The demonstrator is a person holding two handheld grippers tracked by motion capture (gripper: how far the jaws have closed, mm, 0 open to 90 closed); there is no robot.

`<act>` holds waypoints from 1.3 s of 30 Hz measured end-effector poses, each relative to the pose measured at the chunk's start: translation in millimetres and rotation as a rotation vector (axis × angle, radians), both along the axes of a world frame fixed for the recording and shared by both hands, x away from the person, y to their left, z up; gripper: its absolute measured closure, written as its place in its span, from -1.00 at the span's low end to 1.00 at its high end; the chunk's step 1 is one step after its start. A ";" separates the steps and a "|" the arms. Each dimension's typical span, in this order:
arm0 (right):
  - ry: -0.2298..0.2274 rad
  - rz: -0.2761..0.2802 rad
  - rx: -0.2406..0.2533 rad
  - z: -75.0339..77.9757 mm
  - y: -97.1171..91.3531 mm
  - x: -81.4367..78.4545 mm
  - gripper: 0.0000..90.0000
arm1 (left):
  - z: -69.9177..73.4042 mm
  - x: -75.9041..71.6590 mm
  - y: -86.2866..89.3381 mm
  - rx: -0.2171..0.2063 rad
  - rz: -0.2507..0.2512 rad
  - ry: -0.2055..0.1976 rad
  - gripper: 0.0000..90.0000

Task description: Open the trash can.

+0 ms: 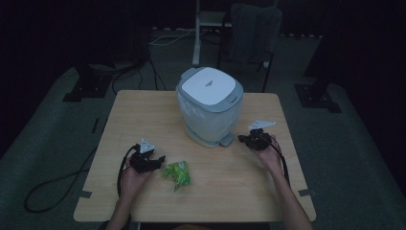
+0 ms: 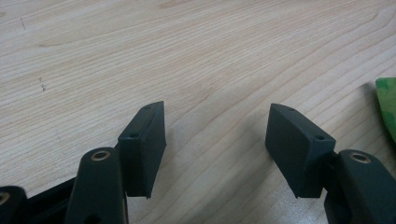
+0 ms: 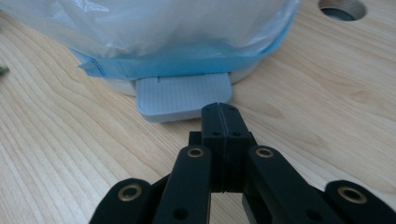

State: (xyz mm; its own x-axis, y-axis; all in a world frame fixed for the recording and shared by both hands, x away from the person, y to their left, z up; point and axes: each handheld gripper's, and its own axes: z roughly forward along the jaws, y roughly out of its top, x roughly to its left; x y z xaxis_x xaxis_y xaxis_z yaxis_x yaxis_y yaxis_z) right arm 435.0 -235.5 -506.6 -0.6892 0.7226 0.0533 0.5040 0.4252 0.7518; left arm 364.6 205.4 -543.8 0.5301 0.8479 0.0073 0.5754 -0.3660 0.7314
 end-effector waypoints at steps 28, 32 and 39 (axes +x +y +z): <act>0.003 0.026 0.051 -18.7 28.4 13.1 1.00 | 2.0 -2.5 -1.7 0.009 0.004 0.011 0.00; 0.001 0.027 0.040 -19.3 29.5 12.9 1.00 | 3.0 -2.4 -2.0 0.016 -0.001 0.018 0.01; 0.014 0.021 0.039 -23.2 29.6 13.5 1.00 | 6.9 -3.6 -5.0 0.039 0.010 0.051 0.02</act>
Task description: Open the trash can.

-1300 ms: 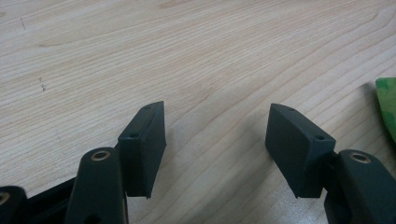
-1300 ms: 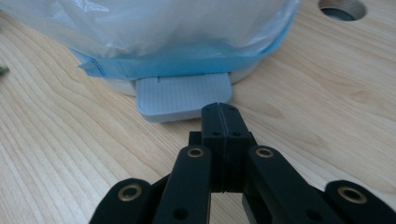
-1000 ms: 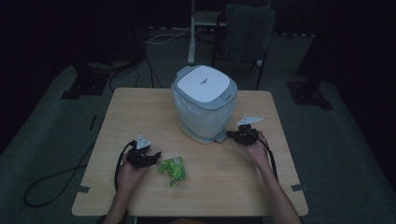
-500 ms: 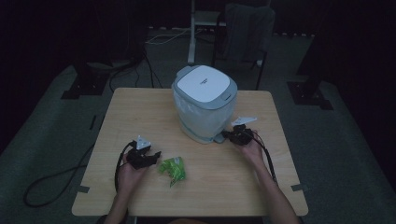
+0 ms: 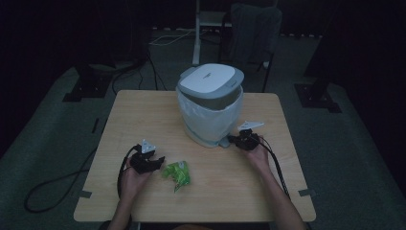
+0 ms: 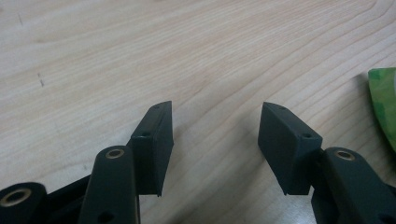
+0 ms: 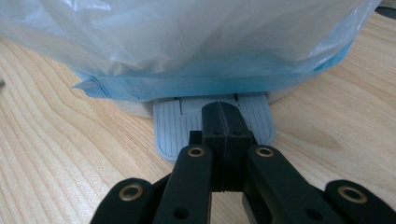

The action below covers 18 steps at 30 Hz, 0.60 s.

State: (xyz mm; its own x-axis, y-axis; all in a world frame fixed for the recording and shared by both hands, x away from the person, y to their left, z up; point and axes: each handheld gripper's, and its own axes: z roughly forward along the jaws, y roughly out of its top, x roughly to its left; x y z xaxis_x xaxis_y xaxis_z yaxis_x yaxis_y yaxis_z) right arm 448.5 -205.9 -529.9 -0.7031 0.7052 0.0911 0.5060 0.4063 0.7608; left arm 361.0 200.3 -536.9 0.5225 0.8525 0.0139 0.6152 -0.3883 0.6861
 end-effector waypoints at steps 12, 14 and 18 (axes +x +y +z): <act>0.015 -0.016 0.011 -6.4 0.3 0.4 1.00 | 1.1 0.3 -0.9 -0.001 0.011 0.013 0.06; 0.019 -0.014 0.012 -6.2 0.1 0.8 1.00 | 1.1 0.4 -0.7 -0.002 0.009 0.013 0.06; 0.020 -0.014 0.013 -6.2 0.0 0.8 1.00 | 0.6 0.0 -0.4 -0.007 0.011 0.010 0.06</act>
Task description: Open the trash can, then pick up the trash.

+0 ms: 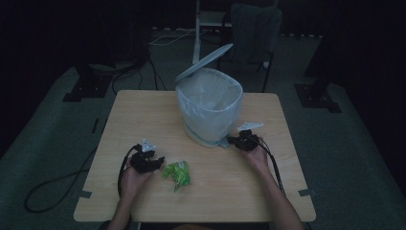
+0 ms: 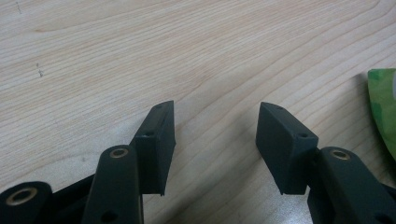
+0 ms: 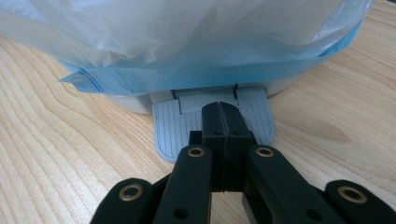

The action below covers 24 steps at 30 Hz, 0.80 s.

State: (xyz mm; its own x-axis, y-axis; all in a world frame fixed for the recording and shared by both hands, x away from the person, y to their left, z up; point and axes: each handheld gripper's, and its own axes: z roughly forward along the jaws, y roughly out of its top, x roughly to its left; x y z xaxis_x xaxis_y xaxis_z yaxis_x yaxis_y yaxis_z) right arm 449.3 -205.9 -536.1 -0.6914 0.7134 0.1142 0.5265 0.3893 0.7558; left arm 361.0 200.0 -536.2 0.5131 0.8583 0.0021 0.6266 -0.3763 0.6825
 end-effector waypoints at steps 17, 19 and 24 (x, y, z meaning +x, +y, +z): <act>0.001 -0.008 0.016 -1.2 -1.1 -0.4 1.00 | 18.6 -17.7 12.9 -0.123 -0.004 -0.024 0.12; 0.001 -0.008 0.016 -1.1 -1.1 -0.4 1.00 | 21.8 -21.0 14.6 -0.139 -0.007 -0.033 0.12; 0.003 -0.009 0.017 -1.1 -1.1 -0.4 1.00 | 28.1 -30.3 16.7 -0.158 -0.016 -0.047 0.10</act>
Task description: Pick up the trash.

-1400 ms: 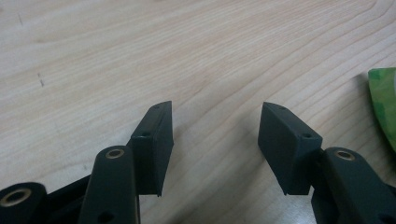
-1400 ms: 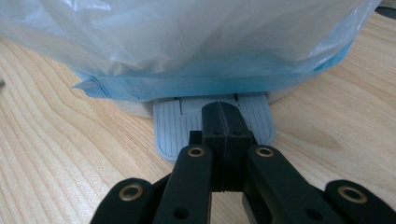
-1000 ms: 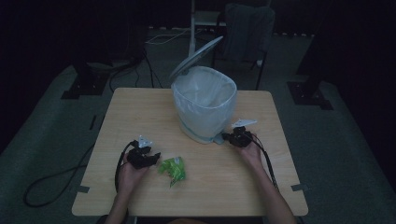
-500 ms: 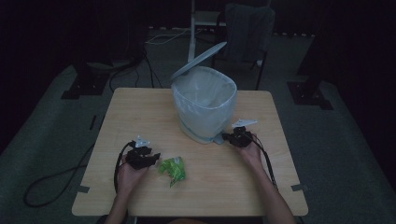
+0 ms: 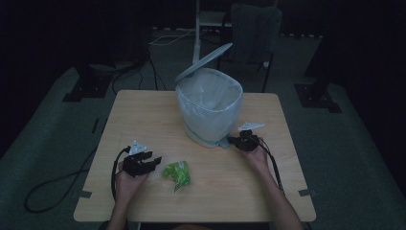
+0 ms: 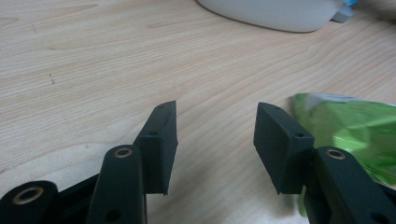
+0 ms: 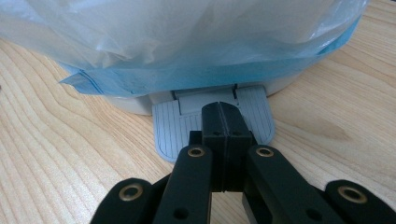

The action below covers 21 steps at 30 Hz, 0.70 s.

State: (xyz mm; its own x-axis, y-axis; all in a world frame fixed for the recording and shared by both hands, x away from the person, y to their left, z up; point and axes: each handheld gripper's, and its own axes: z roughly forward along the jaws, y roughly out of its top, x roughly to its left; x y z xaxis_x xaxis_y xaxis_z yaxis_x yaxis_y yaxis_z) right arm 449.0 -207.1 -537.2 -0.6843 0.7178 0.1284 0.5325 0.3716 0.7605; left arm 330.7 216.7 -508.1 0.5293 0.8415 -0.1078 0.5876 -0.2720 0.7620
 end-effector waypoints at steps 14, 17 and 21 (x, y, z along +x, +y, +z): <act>0.000 0.003 0.003 -0.2 -0.6 0.3 1.00 | 5.1 -22.5 -5.9 -0.070 -0.089 0.009 0.05; 0.001 0.004 0.003 -0.1 -0.6 0.4 1.00 | 3.4 -26.2 -9.2 -0.070 -0.114 0.023 0.04; 0.002 0.004 0.001 0.0 -0.5 0.5 1.00 | -2.5 -25.9 -15.5 -0.054 -0.149 0.051 0.04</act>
